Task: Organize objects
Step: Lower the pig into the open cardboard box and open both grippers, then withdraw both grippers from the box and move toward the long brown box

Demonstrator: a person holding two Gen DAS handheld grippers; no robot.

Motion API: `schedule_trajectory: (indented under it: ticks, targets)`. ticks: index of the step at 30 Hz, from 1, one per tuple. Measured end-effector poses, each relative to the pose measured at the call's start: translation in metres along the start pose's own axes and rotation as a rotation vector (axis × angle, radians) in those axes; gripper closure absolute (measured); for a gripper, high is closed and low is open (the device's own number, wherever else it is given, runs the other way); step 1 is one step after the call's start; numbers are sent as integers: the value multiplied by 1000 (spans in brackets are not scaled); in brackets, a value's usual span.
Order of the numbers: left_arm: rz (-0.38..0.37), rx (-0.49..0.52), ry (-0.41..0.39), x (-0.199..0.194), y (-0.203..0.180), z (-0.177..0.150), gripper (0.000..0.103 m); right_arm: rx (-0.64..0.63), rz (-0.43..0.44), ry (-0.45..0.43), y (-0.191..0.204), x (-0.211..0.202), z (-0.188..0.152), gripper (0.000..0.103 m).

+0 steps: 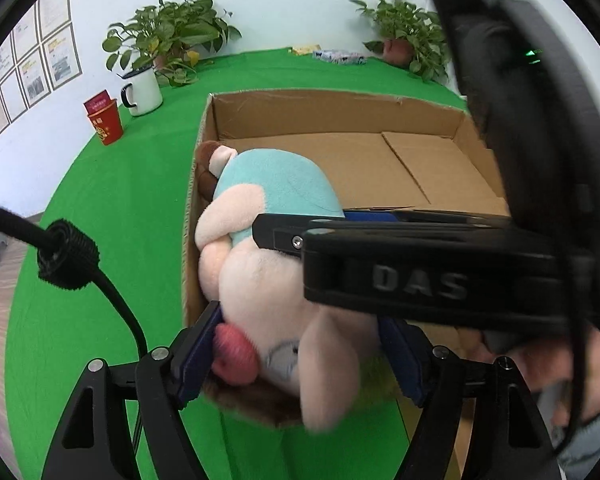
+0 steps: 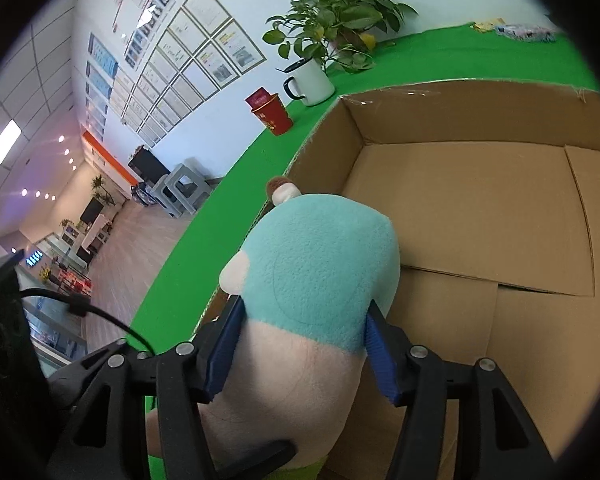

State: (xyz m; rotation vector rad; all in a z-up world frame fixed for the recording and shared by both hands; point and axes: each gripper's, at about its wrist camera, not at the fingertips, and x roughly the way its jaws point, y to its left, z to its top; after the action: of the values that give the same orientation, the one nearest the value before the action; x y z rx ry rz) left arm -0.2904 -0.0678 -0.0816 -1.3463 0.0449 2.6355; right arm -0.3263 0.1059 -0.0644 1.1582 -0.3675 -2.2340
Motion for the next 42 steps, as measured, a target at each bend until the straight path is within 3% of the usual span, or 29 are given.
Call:
schedule_trajectory:
  ticks: [5,8,11,14,16,19,21,25,27,30,33,35,36,39,42]
  targets:
    - [27,-28,-55,-25,13,-12,32,-25,-25,6,6,2,-1,36]
    - [-1,-80,-44,-23,25,-14,41,5,-27,5,5,0,2,27]
    - [-9,-110,-24,-21,31,-15,46,79,9,5,0,-10,7,25]
    - [-26,-142,-13,-20,36,-16,49,136,66,-51,-4,-35,9,21]
    - [-24,-149,-14,-22,33,-21,51,126,35,-54,-5,-42,8,21]
    - [-22,-156,-11,-24,31,-24,51,100,-30,24,-3,-27,-3,21]
    - [-24,-159,-4,-25,31,-26,51,106,-29,53,-1,-16,-9,21]
    - [-1,-148,-8,-37,28,-32,51,87,-55,15,6,-27,-15,21]
    - [41,-137,-17,-48,26,-36,51,50,-132,-34,14,-49,-17,21]
    - [77,-110,-89,-75,19,-46,49,-114,-350,-178,37,-99,-40,14]
    - [132,-117,-218,-106,4,-61,23,-183,-537,-268,47,-135,-72,1]
    - [140,-126,-295,-124,-11,-71,13,-206,-650,-320,53,-155,-92,1]
    - [136,-124,-317,-130,-17,-74,8,-214,-677,-343,55,-165,-103,1]
    - [145,-109,-407,-149,-42,-87,7,-194,-682,-368,55,-182,-119,1]
    - [214,-56,-479,-170,-76,-100,7,-181,-673,-387,55,-193,-134,1]
